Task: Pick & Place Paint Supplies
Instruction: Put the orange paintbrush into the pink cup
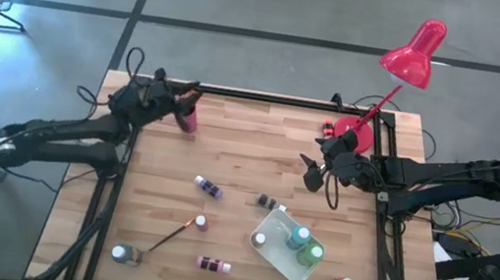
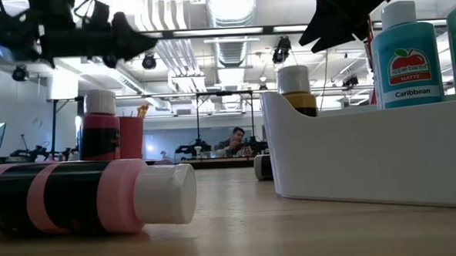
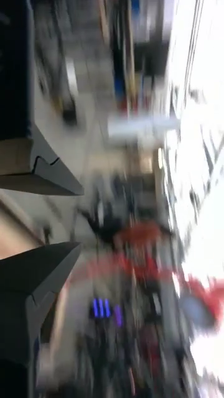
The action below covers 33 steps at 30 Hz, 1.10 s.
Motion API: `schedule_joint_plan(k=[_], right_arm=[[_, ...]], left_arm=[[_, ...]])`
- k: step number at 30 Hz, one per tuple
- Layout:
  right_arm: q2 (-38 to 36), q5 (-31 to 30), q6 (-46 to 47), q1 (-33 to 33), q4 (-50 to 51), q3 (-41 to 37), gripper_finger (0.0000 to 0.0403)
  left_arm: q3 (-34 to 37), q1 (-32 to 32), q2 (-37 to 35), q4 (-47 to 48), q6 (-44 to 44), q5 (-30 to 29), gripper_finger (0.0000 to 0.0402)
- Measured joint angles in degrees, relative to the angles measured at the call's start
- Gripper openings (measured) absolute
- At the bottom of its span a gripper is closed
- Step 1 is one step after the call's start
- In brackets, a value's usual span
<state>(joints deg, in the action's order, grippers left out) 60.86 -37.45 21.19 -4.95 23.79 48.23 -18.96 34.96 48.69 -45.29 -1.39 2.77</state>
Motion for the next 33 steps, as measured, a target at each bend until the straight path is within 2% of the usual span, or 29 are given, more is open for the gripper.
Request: schedule_joint_plan(k=[5,7,9,12,14,17,21,26,29,33], right_arm=[[-0.01,0.02,-0.39,0.0,0.24,0.0,0.0313],[-0.01,0.02,-0.73,0.0,0.24,0.0,0.0318],[0.0,0.02,-1.14,0.0,0.22,0.0,0.0323],[0.0,0.02,-1.3,0.0,0.22,0.0,0.0329],[0.0,0.03,-1.31,0.0,0.2,0.0,0.0332],[0.0,0.05,-1.72,0.0,0.15,0.0,0.0336],[0.0,0.05,-1.74,0.0,-0.02,0.0,0.034],[0.0,0.16,-1.73,0.0,-0.04,0.12,0.0345],[0.0,1.57,-1.75,0.0,-0.07,1.57,0.0345],[0.0,3.95,-2.63,-0.02,-0.06,4.2,0.0334]], left_arm=[[-8.07,0.7,-3.86,16.61,7.04,26.41,0.0138],[-11.91,0.68,-4.33,23.44,8.87,35.01,0.0138],[-15.47,0.55,-4.4,30.27,9.81,39.72,0.0138],[-20.3,-0.5,-4.38,41.15,8.97,41.95,0.0138],[-22.93,-1.85,-4.4,48.82,7.05,41.06,0.0138],[-25.55,-5.38,-4.39,59.16,5.45,35.5,0.0138],[-26.88,-12.22,-4.59,70.35,4.94,22.87,0.0138],[-26.87,-20.1,-4.86,77.46,8.77,7.64,0.0138],[-27.13,-23.75,-4.86,80.34,11.83,4.06,0.0138],[-28.05,-27.08,-4.86,83.97,16.57,3.7,0.0138]])
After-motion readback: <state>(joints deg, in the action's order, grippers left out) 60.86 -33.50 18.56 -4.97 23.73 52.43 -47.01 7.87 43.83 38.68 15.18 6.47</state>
